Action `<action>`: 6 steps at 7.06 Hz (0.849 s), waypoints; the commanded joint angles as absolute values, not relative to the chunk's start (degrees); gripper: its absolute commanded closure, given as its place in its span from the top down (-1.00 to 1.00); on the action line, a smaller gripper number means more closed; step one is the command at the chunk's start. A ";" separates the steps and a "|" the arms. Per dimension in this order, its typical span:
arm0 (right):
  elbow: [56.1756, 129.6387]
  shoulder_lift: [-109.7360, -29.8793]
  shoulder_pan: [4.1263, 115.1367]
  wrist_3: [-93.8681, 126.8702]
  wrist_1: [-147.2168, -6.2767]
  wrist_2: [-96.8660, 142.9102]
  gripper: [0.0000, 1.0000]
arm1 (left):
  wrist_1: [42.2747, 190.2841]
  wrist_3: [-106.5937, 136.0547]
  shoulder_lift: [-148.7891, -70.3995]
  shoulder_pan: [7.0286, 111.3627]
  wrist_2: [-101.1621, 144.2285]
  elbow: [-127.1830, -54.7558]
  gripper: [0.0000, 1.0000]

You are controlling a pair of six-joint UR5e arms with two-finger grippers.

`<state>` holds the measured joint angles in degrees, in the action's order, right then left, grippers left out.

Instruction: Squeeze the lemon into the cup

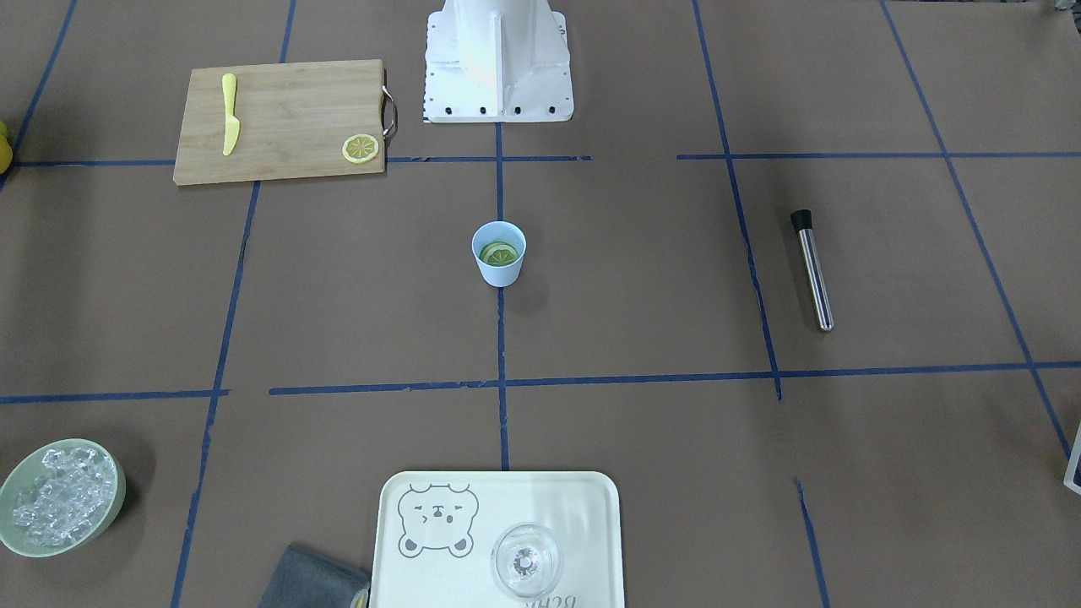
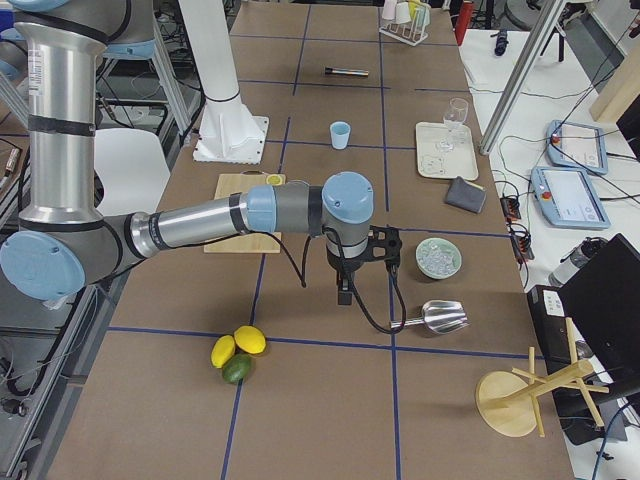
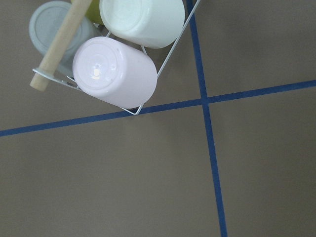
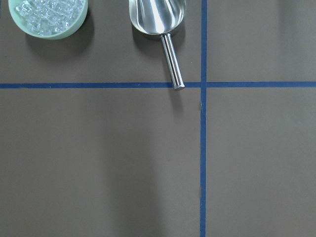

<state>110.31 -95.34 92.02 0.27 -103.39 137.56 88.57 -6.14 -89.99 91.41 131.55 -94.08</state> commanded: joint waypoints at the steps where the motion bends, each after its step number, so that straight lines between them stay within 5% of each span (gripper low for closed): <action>1: 109.95 -95.36 92.02 0.26 -103.45 137.64 1.00 | 87.98 -4.92 -89.74 91.41 132.10 -94.92 1.00; 6: 109.95 -95.98 92.02 0.26 -103.45 137.64 1.00 | 88.15 -5.01 -89.30 91.41 132.19 -94.75 1.00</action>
